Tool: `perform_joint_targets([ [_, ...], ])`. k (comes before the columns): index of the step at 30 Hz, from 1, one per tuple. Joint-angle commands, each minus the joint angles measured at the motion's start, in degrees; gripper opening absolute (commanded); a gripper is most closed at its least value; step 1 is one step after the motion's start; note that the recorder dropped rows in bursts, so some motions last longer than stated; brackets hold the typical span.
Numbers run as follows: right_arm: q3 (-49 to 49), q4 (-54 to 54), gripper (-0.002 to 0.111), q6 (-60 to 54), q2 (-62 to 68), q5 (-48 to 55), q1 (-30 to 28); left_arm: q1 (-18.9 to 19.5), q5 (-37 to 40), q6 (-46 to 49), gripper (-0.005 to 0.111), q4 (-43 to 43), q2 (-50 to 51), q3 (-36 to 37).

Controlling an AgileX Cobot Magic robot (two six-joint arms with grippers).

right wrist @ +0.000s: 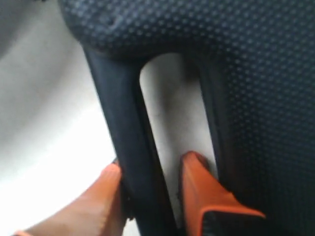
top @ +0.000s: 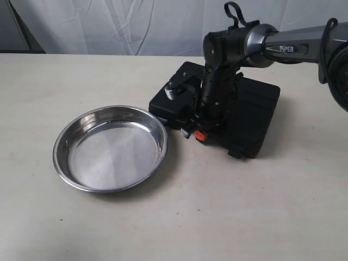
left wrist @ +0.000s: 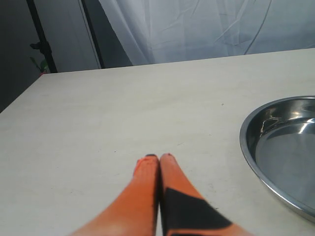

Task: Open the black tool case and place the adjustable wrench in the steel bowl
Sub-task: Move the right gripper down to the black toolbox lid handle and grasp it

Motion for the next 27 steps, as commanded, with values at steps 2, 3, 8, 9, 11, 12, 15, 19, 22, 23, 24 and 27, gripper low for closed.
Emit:
perform_joint_targets([
  [2, -0.5, -0.5, 0.0, 0.6, -1.6, -0.1, -0.1, -0.2, -0.9, -0.3, 0.0, 0.0, -0.2, -0.1],
  [3, -0.5, -0.5, 0.002, 0.6, -2.0, 0.0, -0.1, -0.2, -0.9, -0.3, 0.0, 0.0, -0.2, -0.1],
  [8, -0.5, -0.4, 0.026, 0.9, -2.1, 1.9, -0.1, -0.2, -0.9, -0.3, 0.0, 0.0, -0.2, -0.1],
  [9, -0.5, -0.4, 0.029, 1.8, -2.1, 2.1, -0.1, -0.2, -0.9, -0.3, 0.0, 0.0, -0.2, -0.1],
  [11, -0.5, -0.9, 0.028, 2.9, -2.1, 2.5, -0.1, -0.2, -0.9, -0.3, 0.0, 0.0, -0.2, -0.1],
  [12, -0.5, -0.9, 0.028, 2.9, -2.1, 3.0, -0.1, -0.2, -0.9, -0.3, 0.0, 0.0, -0.2, -0.1],
  [15, -0.5, -0.9, 0.028, 3.4, -2.1, 3.1, -0.1, -0.2, -0.9, -0.3, 0.0, 0.0, -0.2, -0.1],
  [19, -0.5, -1.7, 0.015, 3.4, -2.1, 3.1, -0.1, -0.2, -0.9, -0.3, 0.0, 0.0, -0.2, -0.1],
  [22, -0.5, -1.8, -0.001, 3.4, -2.4, 4.0, -0.1, -0.2, -0.9, -0.3, 0.0, 0.0, -0.2, -0.1],
  [23, -0.5, -1.8, -0.001, 3.4, -2.4, 4.3, -0.1, -0.2, -0.9, -0.3, 0.0, 0.0, -0.2, -0.1],
  [24, -0.5, -1.8, -0.001, 3.4, -2.6, 4.6, 0.1, -0.2, -0.9, -0.3, 0.0, 0.0, -0.2, -0.1],
  [27, -0.5, -0.3, -0.001, 3.4, -3.4, 5.5, 0.1, -0.2, -0.9, -0.3, 0.0, 0.0, -0.2, -0.1],
])
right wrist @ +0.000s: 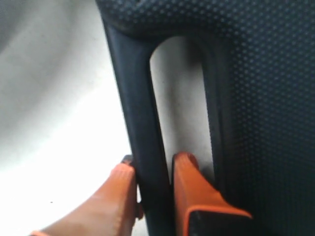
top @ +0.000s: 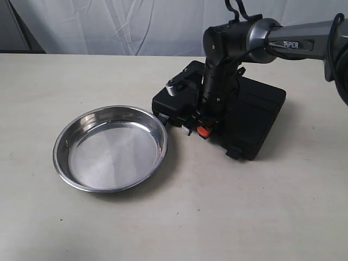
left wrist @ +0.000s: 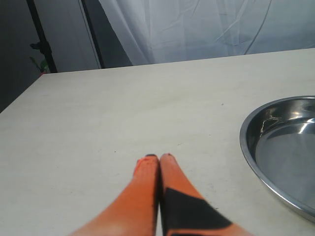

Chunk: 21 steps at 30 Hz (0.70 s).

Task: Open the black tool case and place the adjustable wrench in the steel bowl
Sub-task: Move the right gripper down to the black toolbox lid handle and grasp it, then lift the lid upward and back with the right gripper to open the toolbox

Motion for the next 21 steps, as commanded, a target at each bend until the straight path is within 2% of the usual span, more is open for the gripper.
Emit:
perform_joint_targets([
  [1, -0.4, 1.8, -0.001, 1.0, -2.4, 3.4, -0.1, -0.2, -0.9, -0.3, 0.0, 0.0, -0.2, -0.1],
  [16, -0.4, 2.3, -0.001, 1.0, -9.7, 9.5, -0.1, -0.2, -0.9, -0.3, 0.0, 0.0, -0.2, -0.1],
  [21, -0.4, -1.6, -0.001, 2.1, -13.8, 9.5, -0.1, -0.2, -0.9, -0.3, 0.0, 0.0, -0.2, -0.1],
])
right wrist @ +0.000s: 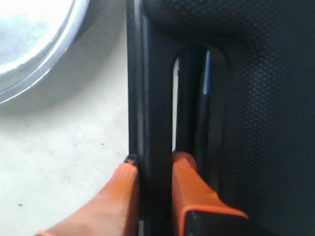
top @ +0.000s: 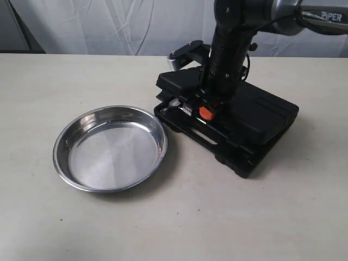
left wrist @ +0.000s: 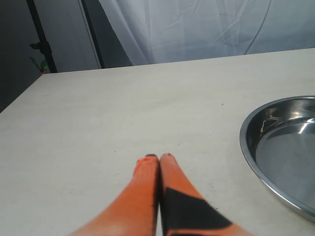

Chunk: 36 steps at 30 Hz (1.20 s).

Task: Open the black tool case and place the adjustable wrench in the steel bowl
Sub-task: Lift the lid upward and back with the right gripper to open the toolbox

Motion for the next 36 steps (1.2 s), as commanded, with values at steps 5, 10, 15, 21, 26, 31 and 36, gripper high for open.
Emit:
perform_joint_targets([
  [5, -0.4, -7.1, -0.001, 2.0, -8.4, 1.7, -0.2, -0.2, -0.9, -0.3, 0.0, 0.0, -0.2, -0.1],
  [10, -0.4, -11.8, -0.001, 5.7, -12.0, 0.7, -0.2, -0.2, -0.9, -0.3, 0.0, 0.0, -0.2, -0.1],
  [15, -0.4, -25.1, -0.001, 12.4, -14.0, 0.5, -0.2, -0.2, -0.9, -0.3, 0.0, 0.0, -0.2, -0.1],
  [21, -0.4, -28.6, -0.001, 15.0, -14.1, -4.2, -5.0, -0.2, -0.9, -0.3, 0.0, 0.0, -0.2, -0.1],
  [26, -0.4, -29.0, -0.001, 15.0, -14.1, -10.8, -10.6, -0.2, -0.9, -0.3, 0.0, 0.0, -0.2, -0.1],
  [31, -0.4, -29.2, -0.001, 15.0, -14.1, -12.8, -14.8, -0.2, -0.9, -0.3, 0.0, 0.0, -0.2, -0.1],
  [36, -0.4, -29.2, -0.001, 15.0, -14.1, -12.7, -16.8, -0.2, -0.9, -0.3, 0.0, 0.0, -0.2, -0.1],
])
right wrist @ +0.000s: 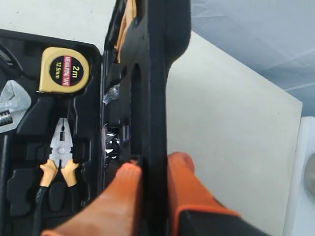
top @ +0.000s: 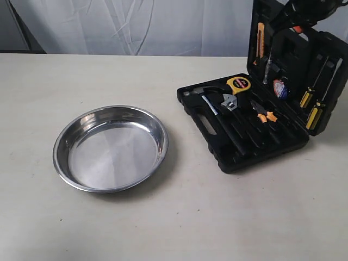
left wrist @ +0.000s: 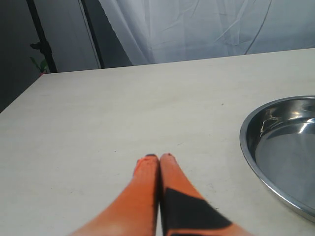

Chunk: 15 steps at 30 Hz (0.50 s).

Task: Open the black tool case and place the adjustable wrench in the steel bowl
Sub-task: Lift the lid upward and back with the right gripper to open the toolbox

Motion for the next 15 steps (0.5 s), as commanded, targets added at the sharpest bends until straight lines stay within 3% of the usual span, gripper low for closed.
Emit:
perform_joint_targets([
  [1, -0.2, -2.6, -0.001, -0.1, -0.6, -0.8, -1.8, -0.2, -0.9, -0.3, 0.0, 0.0, -0.2, -0.1],
  [15, -0.2, -8.6, -0.001, 4.3, 1.2, -2.4, -1.8, -0.2, -0.9, -0.3, 0.0, 0.0, -0.2, -0.1],
])
